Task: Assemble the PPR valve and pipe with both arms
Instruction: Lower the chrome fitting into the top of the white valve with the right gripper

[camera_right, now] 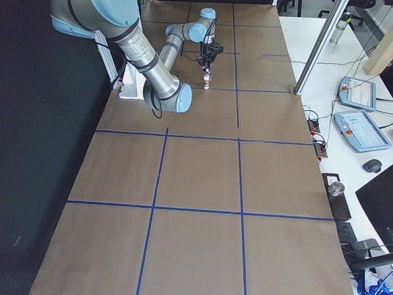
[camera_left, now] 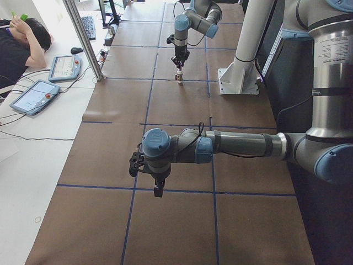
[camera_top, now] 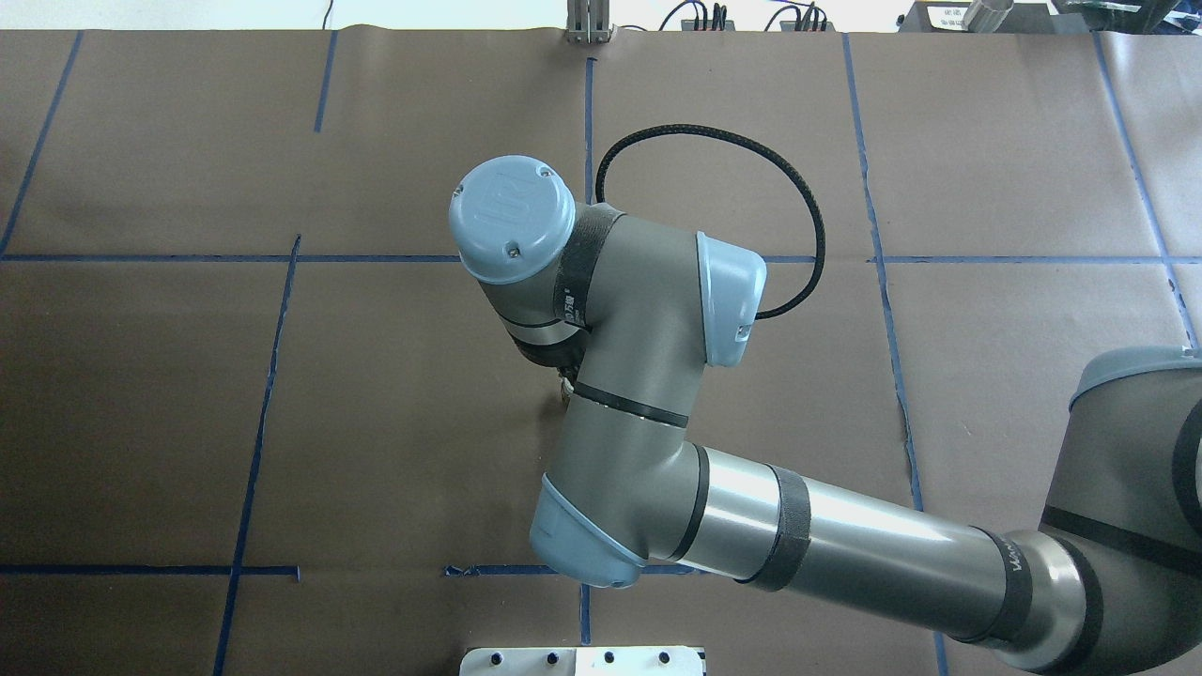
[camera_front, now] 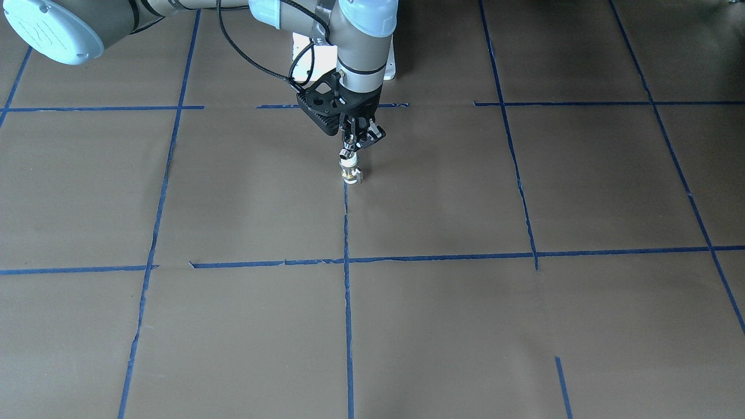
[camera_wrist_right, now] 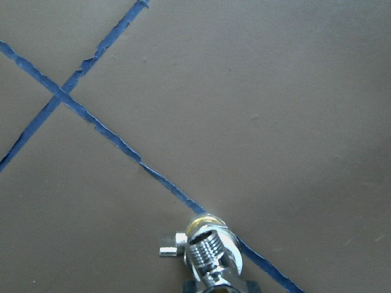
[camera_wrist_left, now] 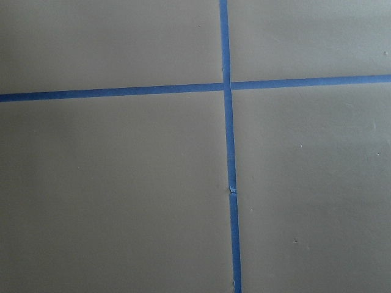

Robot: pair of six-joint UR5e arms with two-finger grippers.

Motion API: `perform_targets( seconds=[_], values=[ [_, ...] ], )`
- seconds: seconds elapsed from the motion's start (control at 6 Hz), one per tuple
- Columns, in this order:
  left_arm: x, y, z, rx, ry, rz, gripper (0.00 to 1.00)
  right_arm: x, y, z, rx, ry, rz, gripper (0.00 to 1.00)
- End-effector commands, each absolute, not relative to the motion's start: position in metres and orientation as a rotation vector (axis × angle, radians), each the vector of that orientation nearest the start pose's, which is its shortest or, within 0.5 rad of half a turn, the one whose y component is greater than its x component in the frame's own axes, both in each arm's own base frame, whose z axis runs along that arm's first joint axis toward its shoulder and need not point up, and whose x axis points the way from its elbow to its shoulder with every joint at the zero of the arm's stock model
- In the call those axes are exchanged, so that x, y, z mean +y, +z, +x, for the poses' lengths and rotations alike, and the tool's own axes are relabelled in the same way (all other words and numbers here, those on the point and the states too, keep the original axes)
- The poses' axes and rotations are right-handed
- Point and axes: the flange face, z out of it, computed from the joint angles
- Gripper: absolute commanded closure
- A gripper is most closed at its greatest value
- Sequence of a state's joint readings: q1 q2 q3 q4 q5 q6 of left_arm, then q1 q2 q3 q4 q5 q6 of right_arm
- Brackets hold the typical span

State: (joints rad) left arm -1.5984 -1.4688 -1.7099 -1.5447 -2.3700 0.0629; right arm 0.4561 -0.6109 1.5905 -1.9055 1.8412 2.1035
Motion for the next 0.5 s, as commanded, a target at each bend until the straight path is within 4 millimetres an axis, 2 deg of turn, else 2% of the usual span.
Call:
perform_targets(
  seconds=[0.0,0.17,0.33],
  values=[
    [-0.4468,0.6399,-0.0743,0.798,0.037,0.045,0.0,-0.4028,0.1029,-0.589,-0.645,0.856,-0.295,0.97],
    [-0.4468,0.64,-0.0743,0.798,0.037,0.045,0.0,-0.4023,0.1035,-0.59,-0.643,0.856,-0.294,0.94],
    [-0.4467,0.6407,-0.0743,0.798,0.036,0.043,0.0,-0.4009,0.1055,-0.5922,-0.64,0.843,-0.291,0.74]
  ],
)
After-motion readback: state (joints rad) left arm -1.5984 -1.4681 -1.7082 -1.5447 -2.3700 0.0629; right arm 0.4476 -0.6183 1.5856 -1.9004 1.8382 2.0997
